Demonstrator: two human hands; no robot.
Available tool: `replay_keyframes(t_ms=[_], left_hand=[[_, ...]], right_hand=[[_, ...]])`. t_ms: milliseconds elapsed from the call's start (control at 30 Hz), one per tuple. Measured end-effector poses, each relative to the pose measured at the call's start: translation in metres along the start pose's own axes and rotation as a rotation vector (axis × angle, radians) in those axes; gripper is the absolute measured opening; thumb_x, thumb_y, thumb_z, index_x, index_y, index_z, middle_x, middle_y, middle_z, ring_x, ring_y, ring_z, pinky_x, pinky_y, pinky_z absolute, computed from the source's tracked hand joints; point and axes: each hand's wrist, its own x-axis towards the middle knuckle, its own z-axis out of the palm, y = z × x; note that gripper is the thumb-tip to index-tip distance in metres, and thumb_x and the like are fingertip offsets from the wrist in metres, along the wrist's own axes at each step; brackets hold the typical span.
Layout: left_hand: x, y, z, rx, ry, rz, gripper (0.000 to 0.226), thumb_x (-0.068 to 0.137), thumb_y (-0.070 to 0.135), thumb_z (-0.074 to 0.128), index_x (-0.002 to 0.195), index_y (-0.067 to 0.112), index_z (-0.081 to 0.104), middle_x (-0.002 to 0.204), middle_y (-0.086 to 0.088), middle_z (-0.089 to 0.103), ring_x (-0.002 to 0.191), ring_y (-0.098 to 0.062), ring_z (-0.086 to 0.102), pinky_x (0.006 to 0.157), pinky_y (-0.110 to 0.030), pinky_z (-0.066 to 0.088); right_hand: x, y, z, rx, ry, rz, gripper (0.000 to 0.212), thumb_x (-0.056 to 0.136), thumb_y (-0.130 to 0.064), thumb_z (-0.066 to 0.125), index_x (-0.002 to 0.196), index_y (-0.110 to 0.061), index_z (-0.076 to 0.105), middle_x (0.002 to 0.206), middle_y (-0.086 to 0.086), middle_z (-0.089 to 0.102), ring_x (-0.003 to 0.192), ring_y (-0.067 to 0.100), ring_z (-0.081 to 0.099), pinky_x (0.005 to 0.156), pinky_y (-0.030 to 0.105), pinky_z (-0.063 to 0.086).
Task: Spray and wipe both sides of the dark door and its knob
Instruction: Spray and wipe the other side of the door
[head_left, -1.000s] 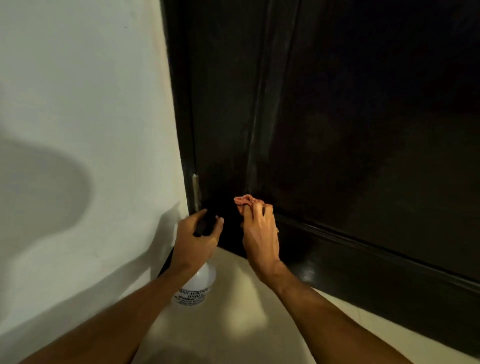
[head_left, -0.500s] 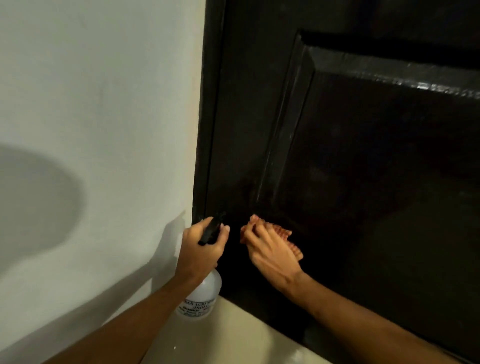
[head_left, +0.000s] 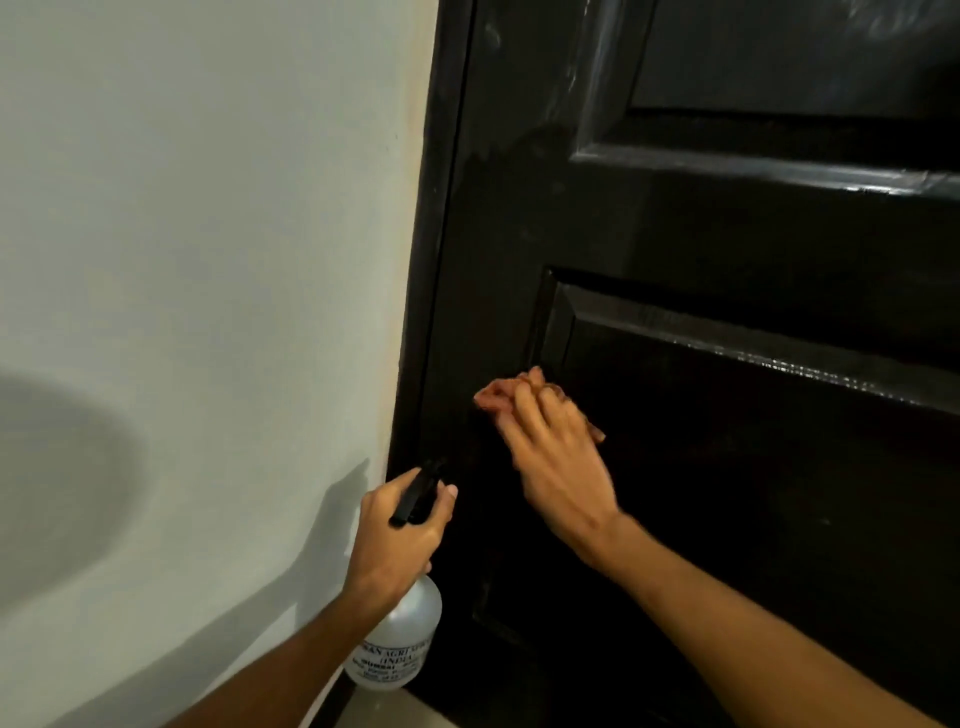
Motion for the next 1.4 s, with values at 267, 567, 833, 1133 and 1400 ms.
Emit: replay_keyframes(t_ms=[267,567,833,1133,1400], left_hand=[[0.022,0.018,-0.022,0.003,0.015,0.013,0.013,0.097,0.019,0.074,0.086,0.012,0.071,0.073,-0.023,0.069,0.04,-0.015,0.056,0.037,-0.026,0.045],[0.04,0.013,-0.041,0.046,0.079,0.074,0.013,0.097,0.02,0.074,0.088,0.012,0.072,0.069,-0.02,0.069,0.044,-0.025,0.062,0.038,-0.027,0.049],[-0.008,-0.049,-0.052,0.152,0.072,0.088,0.014,0.097,0.013,0.074,0.083,0.013,0.069,0.063,0.003,0.067,0.051,-0.007,0.064,0.052,-0.018,0.051],[0.008,-0.006,-0.046,0.108,0.052,0.052,0.011,0.095,0.019,0.076,0.084,0.02,0.074,0.07,0.0,0.075,0.061,-0.015,0.072,0.055,-0.029,0.059],[0.067,0.122,-0.026,0.023,0.101,0.129,0.013,0.095,0.021,0.076,0.085,0.016,0.071,0.072,-0.019,0.071,0.042,-0.019,0.059,0.037,-0.027,0.047]], right_hand=[[0.02,-0.034,0.035,-0.135,-0.146,-0.384,0.059,0.095,-0.021,0.04,0.154,-0.018,0.045,0.164,0.013,0.033,0.155,0.034,0.022,0.128,0.051,0.008],[0.055,-0.057,0.04,-0.032,-0.133,-0.263,0.071,0.096,-0.024,0.032,0.163,-0.013,0.011,0.167,0.017,-0.015,0.156,0.037,-0.015,0.127,0.051,-0.009],[-0.059,-0.164,0.13,-0.031,-0.38,-0.336,0.072,0.102,-0.025,0.029,0.162,-0.003,-0.006,0.163,0.023,-0.029,0.148,0.039,-0.032,0.124,0.05,-0.014],[0.024,-0.067,0.063,-0.118,-0.132,-0.375,0.065,0.095,-0.024,0.022,0.158,-0.016,0.037,0.167,0.016,0.025,0.156,0.033,0.018,0.127,0.047,0.005],[0.159,0.054,-0.083,0.012,-0.053,-0.203,0.069,0.094,-0.017,0.034,0.163,-0.024,0.025,0.172,0.01,0.008,0.159,0.031,-0.001,0.128,0.045,-0.006]])
